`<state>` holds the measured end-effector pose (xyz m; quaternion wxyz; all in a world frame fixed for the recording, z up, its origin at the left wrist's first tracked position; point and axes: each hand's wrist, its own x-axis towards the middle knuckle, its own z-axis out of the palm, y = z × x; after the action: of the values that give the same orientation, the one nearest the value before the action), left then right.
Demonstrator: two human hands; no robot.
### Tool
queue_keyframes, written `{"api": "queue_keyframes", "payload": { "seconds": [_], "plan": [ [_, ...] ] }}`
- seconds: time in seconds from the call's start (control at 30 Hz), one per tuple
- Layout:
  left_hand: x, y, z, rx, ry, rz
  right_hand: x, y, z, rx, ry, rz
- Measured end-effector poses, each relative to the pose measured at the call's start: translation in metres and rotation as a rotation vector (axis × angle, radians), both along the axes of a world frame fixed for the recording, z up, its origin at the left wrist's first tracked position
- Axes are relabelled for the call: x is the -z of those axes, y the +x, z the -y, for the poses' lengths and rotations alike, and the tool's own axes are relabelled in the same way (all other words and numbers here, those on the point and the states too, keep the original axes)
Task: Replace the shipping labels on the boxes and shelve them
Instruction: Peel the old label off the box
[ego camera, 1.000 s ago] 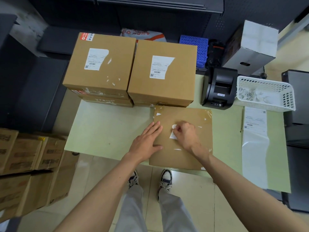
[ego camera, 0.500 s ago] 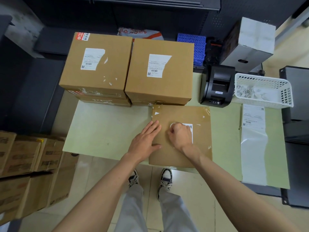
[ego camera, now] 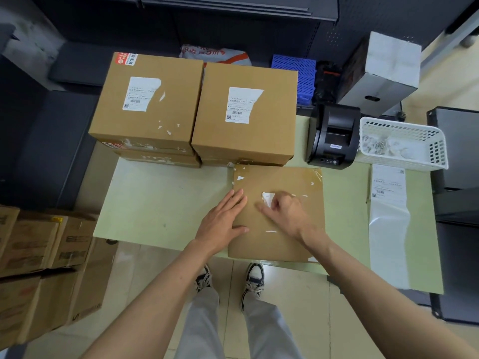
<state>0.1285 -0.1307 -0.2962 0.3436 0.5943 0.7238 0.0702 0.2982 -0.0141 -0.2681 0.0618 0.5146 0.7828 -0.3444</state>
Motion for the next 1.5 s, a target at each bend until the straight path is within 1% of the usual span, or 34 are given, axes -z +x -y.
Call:
{"api": "queue_keyframes", "payload": {
  "seconds": [0.07, 0.1, 0.27, 0.63, 0.7, 0.87, 1.03, 1.13, 1.27, 1.4, 1.5],
  "plan": [
    [0.0, 0.0, 0.0, -0.003, 0.001, -0.001, 0.007, -0.001, 0.005, -0.059, 0.063, 0.089],
    [0.0, 0.0, -0.001, -0.004, 0.002, 0.001, 0.009, -0.001, 0.005, -0.082, 0.077, 0.103],
    [0.001, -0.002, -0.001, 0.0, 0.006, -0.003, 0.01, 0.0, -0.012, -0.164, 0.051, 0.063],
    [-0.002, -0.002, -0.001, 0.007, 0.007, 0.003, 0.007, 0.013, -0.038, -0.11, -0.059, 0.073],
    [-0.002, -0.001, 0.0, -0.002, 0.009, 0.015, 0.006, 0.01, -0.032, -0.126, -0.039, 0.06],
    [-0.002, -0.001, -0.001, -0.013, 0.007, 0.023, 0.001, -0.002, -0.018, -0.201, 0.092, 0.042],
    [-0.003, 0.0, -0.002, -0.018, -0.005, 0.017, 0.001, -0.013, -0.023, -0.179, 0.171, 0.004],
    [-0.004, 0.0, -0.003, -0.019, -0.01, 0.016, 0.005, -0.017, -0.029, -0.267, 0.166, -0.001],
    [-0.005, 0.0, -0.003, -0.022, -0.011, 0.017, 0.01, -0.021, -0.034, -0.381, 0.2, 0.075],
    [-0.006, 0.0, -0.003, -0.021, -0.016, 0.015, 0.014, -0.022, -0.037, -0.446, 0.224, 0.111],
    [-0.007, 0.0, -0.004, -0.021, -0.02, 0.011, 0.014, -0.023, -0.042, -0.509, 0.209, 0.152]
  ]
}}
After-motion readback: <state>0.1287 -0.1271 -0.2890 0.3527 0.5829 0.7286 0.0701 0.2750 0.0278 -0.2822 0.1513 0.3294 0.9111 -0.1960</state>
